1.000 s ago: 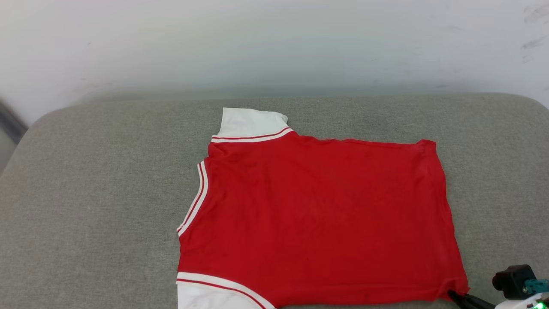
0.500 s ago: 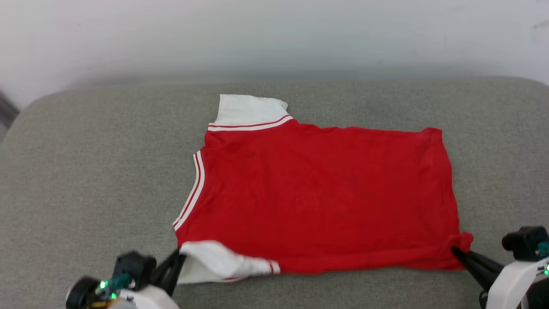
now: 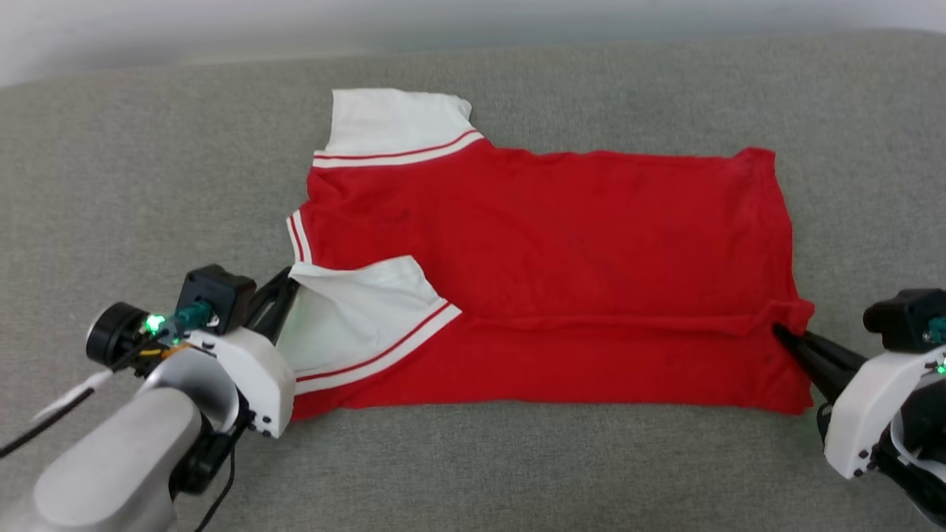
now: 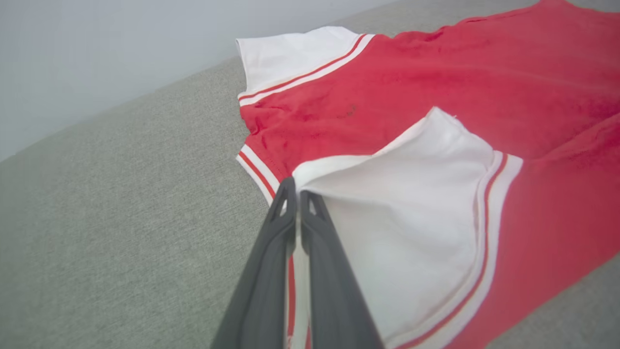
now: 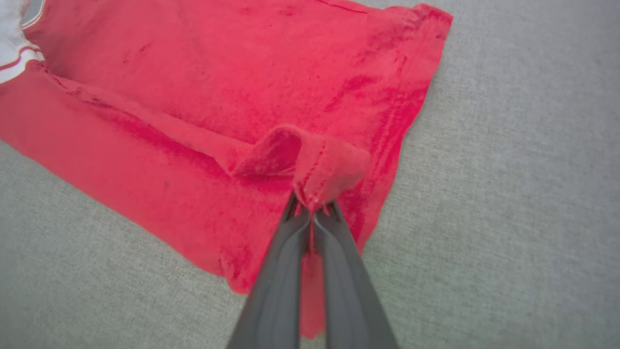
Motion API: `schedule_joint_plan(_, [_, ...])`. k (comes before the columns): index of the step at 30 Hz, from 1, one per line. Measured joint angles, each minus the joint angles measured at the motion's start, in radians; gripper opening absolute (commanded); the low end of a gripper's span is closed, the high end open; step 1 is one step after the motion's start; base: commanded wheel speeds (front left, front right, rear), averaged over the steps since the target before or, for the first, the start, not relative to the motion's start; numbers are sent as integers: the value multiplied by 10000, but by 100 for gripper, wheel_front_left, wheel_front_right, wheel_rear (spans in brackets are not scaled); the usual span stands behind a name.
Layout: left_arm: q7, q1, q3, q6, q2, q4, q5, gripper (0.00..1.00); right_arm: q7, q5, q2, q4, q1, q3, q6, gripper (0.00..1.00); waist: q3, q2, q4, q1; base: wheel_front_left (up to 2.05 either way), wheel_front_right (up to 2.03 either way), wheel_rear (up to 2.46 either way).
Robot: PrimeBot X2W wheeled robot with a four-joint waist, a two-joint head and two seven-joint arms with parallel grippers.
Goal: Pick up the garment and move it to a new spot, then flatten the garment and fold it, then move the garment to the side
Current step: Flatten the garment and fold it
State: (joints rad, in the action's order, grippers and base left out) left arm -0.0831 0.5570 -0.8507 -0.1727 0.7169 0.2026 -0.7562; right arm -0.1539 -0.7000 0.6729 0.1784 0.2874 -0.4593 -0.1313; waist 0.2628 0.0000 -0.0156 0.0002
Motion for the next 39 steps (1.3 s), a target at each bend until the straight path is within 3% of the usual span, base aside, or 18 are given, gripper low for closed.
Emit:
schedule_joint_plan(13, [-194,1032,-428,1267,-982,2974,98,0,-140,119,-424,1095,985,-554,0,0,992,0,-170,-1,0,0,0])
schedule_joint_plan(14, [-263,1047,-445,1296,-1060,3147,98,21,-134,109,-441,1145,991,-585,0,0,947,0,-163,-1,0,0,0])
schedule_joint_plan(15, [-303,1066,-485,1365,-1120,3306,125,89,-127,82,-451,1177,998,-623,2,22,888,0,-156,0,0,0,0])
schedule_joint_plan(16, [-370,1106,-504,1402,-1166,3421,142,100,-121,35,-458,1193,1000,-642,2,69,816,0,-148,0,0,0,0])
schedule_joint_plan(17, [-405,1137,-516,1467,-1202,3519,142,100,-67,21,-462,1191,990,-663,2,100,735,0,-136,0,0,0,0])
schedule_joint_plan(21, [-251,1432,-495,1565,-1083,3503,138,100,151,-36,-437,961,883,-614,2,100,324,0,-59,-1,0,0,0])
schedule_joint_plan(26, [506,2025,-531,1555,-464,2786,349,100,211,-15,-261,589,508,-307,2,100,-209,0,94,-1,0,0,0])
schedule_joint_plan(33, [3208,2679,-746,2182,355,1624,-284,100,-59,157,-247,138,307,88,2,100,-555,0,272,-1,0,0,0])
schedule_joint_plan(39, [5683,2937,-968,2535,644,949,-1421,100,-380,255,-385,-98,268,174,2,100,-552,0,211,-2,0,0,0])
